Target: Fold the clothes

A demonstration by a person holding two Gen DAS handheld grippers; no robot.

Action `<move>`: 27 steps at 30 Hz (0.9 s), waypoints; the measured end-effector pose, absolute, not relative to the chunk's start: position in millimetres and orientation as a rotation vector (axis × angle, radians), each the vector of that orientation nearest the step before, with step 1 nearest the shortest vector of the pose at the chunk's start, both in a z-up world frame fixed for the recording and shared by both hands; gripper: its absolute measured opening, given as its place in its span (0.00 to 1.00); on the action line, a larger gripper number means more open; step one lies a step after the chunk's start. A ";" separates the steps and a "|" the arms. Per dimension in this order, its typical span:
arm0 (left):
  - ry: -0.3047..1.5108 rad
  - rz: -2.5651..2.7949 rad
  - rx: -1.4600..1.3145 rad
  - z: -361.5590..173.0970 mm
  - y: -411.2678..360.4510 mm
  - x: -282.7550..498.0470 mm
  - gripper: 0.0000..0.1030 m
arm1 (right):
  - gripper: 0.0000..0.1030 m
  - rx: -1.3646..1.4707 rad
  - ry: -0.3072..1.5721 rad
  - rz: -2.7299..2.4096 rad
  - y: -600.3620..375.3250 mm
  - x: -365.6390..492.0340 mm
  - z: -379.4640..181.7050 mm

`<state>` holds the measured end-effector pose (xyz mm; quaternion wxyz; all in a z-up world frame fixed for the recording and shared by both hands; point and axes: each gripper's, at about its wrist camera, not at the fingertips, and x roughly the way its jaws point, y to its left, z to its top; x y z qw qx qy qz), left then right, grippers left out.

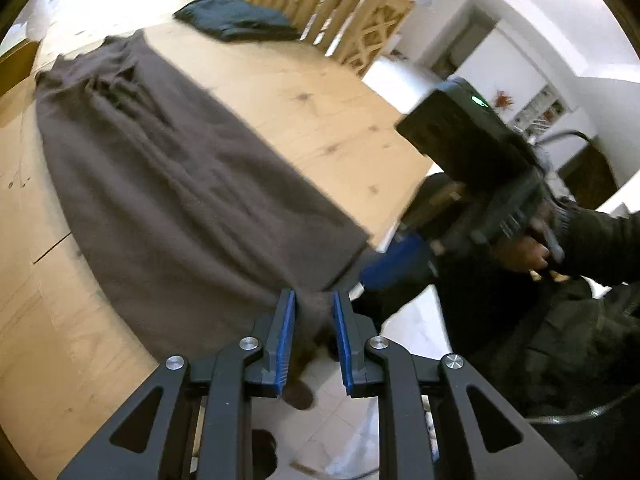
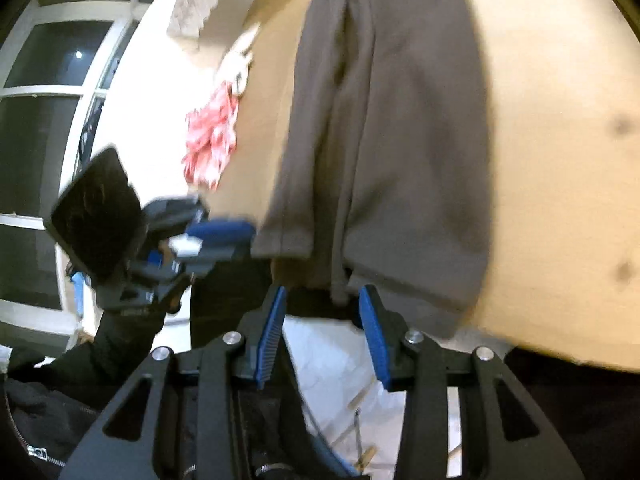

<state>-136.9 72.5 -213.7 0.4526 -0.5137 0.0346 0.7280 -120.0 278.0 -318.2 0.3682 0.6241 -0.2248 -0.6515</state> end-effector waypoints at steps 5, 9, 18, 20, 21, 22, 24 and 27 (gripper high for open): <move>0.094 1.840 -1.254 -201.4 60.3 -139.0 0.17 | 0.37 1.517 -0.480 -1.776 248.6 -144.6 -302.8; 0.210 1.863 -1.245 -206.7 70.1 -132.8 0.17 | 0.37 1.543 -0.352 -1.798 223.7 -148.9 -307.4; 0.307 1.851 -1.273 -234.6 85.5 -136.2 0.08 | 0.37 1.544 -0.376 -1.821 263.5 -124.4 -294.5; 0.210 1.881 -1.260 -223.9 67.6 -139.5 0.08 | 0.37 1.534 -0.334 -1.826 250.2 -120.3 -292.9; 0.152 1.895 -1.258 -218.2 56.8 -142.1 0.08 | 0.37 1.529 -0.309 -1.826 245.6 -118.1 -292.2; 0.101 1.917 -1.255 -213.2 44.9 -144.5 0.08 | 0.37 1.522 -0.278 -1.824 237.1 -116.0 -292.0; 0.010 1.961 -1.250 -205.0 21.5 -148.7 0.08 | 0.37 1.510 -0.218 -1.799 221.4 -111.4 -293.5; -0.040 2.030 -1.254 -198.3 -5.1 -149.9 0.08 | 0.37 1.508 -0.121 -1.796 199.2 -106.1 -298.5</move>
